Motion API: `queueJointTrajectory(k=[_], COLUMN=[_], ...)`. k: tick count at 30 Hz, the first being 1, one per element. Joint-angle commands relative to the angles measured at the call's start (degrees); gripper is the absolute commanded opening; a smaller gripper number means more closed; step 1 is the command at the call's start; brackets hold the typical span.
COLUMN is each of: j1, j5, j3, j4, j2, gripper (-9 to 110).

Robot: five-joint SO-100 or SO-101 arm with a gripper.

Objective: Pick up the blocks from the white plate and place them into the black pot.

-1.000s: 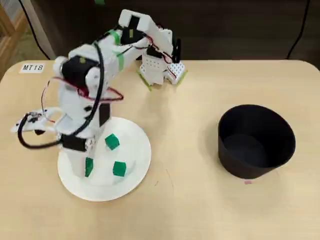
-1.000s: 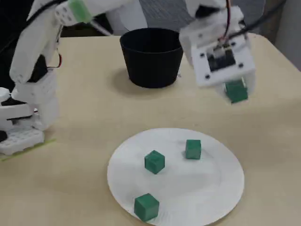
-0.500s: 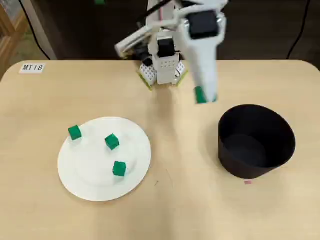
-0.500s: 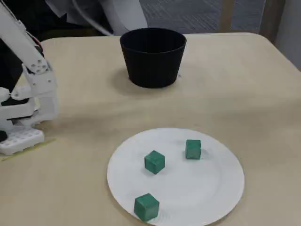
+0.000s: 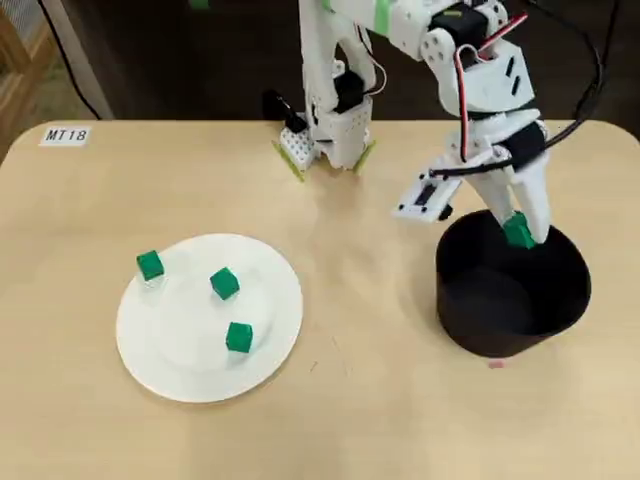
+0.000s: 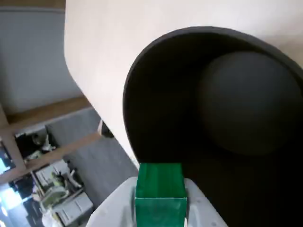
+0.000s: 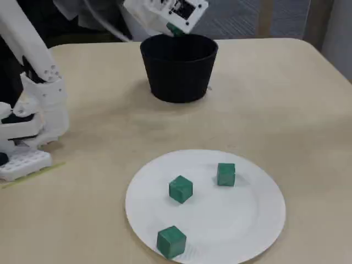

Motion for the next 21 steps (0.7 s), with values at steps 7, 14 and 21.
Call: queueJointTrajectory(k=[7, 14, 21], j1=[1.93, 3.69, 4.92], j5=[-0.7, -1.76, -3.6], j3=[-0.88, -1.05, -2.46], j4=[-4.31, -1.93, 0.26], j2=[-4.22, -3.6, -3.16], gripper=[-2, 26, 13])
